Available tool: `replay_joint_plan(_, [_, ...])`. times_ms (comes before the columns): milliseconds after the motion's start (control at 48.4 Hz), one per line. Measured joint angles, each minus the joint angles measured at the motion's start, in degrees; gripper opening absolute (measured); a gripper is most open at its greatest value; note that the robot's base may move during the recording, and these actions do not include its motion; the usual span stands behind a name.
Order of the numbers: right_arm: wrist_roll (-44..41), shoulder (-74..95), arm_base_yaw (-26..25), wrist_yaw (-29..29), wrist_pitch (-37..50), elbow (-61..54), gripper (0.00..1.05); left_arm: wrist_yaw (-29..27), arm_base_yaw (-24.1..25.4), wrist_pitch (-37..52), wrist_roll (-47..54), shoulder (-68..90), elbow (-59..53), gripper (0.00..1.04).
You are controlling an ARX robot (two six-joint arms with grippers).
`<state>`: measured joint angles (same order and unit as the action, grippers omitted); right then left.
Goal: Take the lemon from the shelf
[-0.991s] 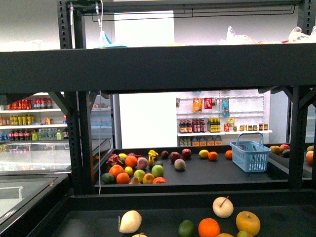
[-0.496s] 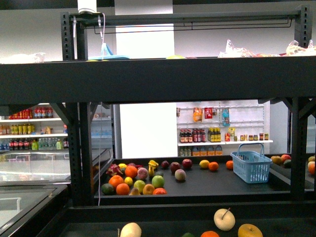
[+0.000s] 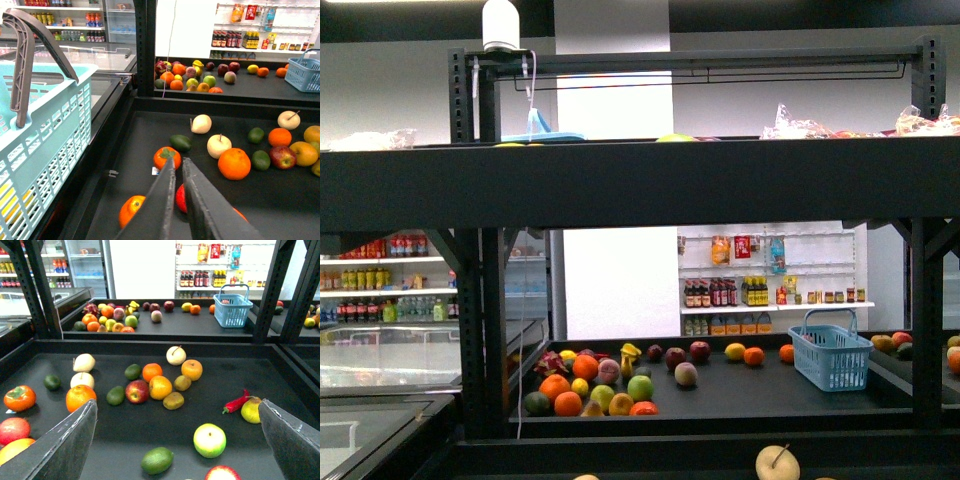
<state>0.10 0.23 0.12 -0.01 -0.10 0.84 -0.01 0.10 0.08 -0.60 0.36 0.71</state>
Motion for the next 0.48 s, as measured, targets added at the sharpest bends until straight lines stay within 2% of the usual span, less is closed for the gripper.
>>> replay_joint_plan(330, [0.00,0.00,0.00,0.00,0.00,0.00,0.97,0.00,0.00,0.00,0.00,0.00,0.00,0.97])
replay_joint_plan(475, [0.00,0.00,0.00,0.00,0.00,0.00,0.97,0.00,0.00,0.00,0.11,0.00,0.00,0.97])
